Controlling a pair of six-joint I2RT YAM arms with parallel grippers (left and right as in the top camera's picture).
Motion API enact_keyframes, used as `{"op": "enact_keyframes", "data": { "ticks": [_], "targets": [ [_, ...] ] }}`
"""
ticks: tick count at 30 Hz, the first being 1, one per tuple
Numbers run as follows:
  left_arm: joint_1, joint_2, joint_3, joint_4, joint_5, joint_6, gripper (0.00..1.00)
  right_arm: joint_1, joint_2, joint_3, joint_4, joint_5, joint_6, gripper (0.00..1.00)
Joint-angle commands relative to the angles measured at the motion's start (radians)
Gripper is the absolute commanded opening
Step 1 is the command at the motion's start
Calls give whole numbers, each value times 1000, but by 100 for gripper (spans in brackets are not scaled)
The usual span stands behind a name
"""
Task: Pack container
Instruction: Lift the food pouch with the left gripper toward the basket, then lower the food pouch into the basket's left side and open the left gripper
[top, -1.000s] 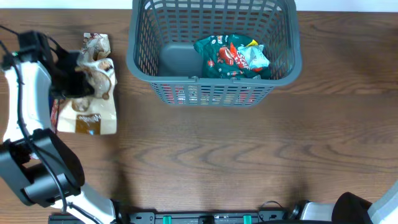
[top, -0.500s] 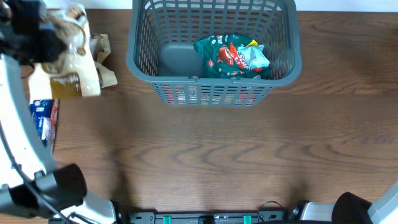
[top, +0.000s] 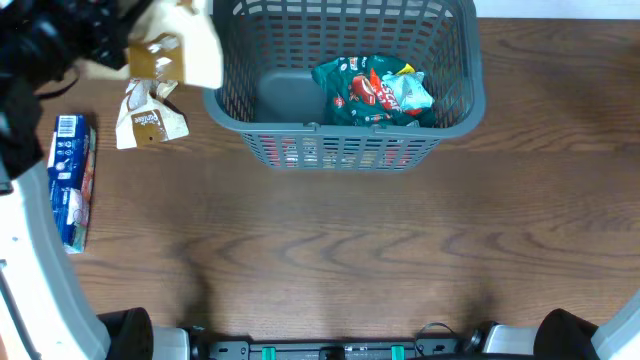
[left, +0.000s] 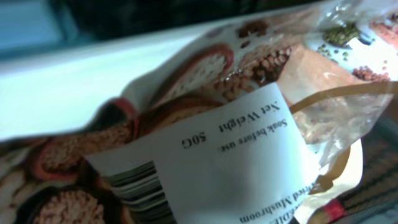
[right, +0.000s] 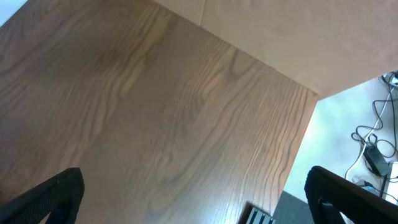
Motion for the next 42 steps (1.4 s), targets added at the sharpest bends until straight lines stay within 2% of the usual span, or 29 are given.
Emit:
{"op": "enact_keyframes", "data": {
  "ticks": [1, 9, 16, 23, 28, 31, 42],
  "targets": [
    [-61, 31, 9, 55, 120, -8, 6, -7, -10, 0, -2, 11, 17, 99],
    [-228, 101, 9, 165, 138, 87, 6, -7, -10, 0, -1, 11, 17, 99],
    [-295, 206, 8, 164, 138, 121, 6, -7, -10, 0, -1, 11, 17, 99],
    [-309, 312, 7, 135, 129, 122, 6, -7, -10, 0, -2, 11, 17, 99],
    [-309, 382, 7, 63, -61, 120, 6, -7, -10, 0, -1, 11, 17, 99],
    [-309, 426, 6, 34, -129, 119, 6, -7, -10, 0, -2, 10, 17, 99],
    [-309, 544, 4, -5, -132, 60, 6, -7, -10, 0, -1, 11, 17, 99]
  ]
}}
